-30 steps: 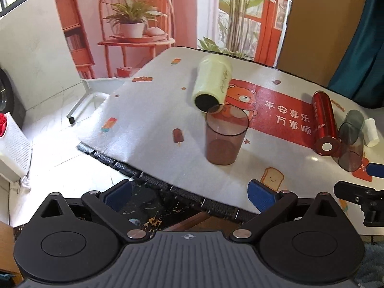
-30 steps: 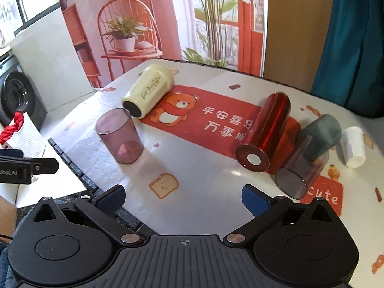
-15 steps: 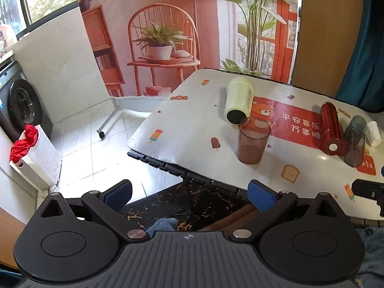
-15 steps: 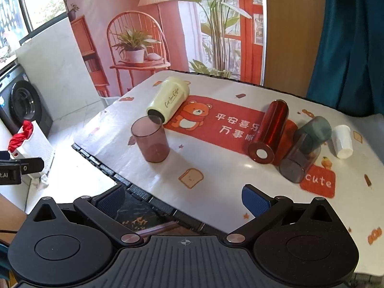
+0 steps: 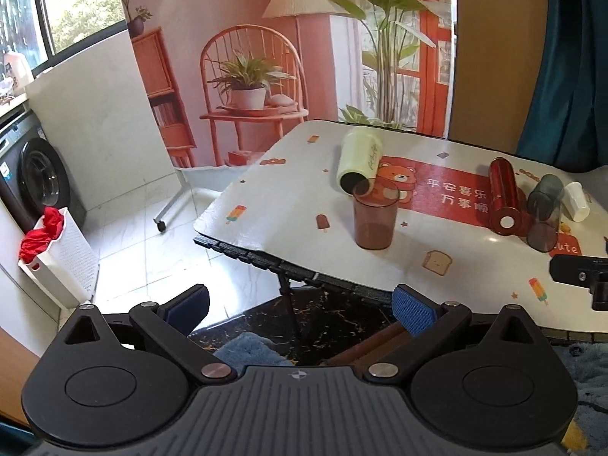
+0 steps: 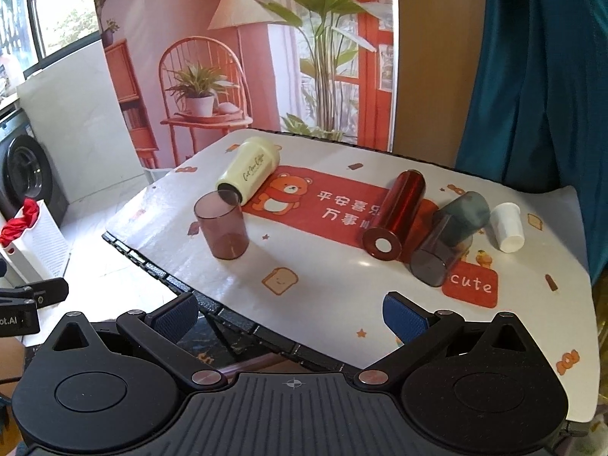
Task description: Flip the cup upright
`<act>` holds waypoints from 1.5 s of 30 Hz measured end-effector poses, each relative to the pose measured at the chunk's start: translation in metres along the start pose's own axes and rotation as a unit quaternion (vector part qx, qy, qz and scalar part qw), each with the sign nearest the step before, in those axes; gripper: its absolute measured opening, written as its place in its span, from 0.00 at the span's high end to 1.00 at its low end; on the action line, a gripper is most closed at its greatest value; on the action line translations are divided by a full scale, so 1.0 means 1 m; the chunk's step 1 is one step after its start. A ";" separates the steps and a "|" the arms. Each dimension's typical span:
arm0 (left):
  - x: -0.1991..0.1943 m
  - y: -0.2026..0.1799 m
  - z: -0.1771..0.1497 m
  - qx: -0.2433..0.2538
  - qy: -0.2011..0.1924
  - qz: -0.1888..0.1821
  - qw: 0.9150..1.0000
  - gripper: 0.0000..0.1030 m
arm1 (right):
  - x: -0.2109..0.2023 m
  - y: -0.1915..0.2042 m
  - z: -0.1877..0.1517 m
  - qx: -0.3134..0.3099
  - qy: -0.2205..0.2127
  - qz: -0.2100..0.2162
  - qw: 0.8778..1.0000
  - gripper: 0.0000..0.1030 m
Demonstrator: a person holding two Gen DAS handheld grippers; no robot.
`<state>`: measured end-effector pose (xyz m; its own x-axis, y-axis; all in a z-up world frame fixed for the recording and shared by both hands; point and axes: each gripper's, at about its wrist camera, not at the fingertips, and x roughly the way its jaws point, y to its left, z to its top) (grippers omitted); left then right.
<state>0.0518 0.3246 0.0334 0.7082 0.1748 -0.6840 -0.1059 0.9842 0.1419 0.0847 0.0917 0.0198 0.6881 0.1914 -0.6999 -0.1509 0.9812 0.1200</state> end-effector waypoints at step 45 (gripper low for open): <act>-0.003 -0.002 -0.005 0.007 -0.001 -0.010 1.000 0.00 | -0.002 -0.002 -0.003 0.004 0.002 -0.005 1.000 0.00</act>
<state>0.0468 0.3225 0.0317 0.7116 0.1542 -0.6855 -0.0811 0.9871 0.1379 0.0814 0.0888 0.0188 0.6860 0.1823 -0.7044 -0.1395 0.9831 0.1186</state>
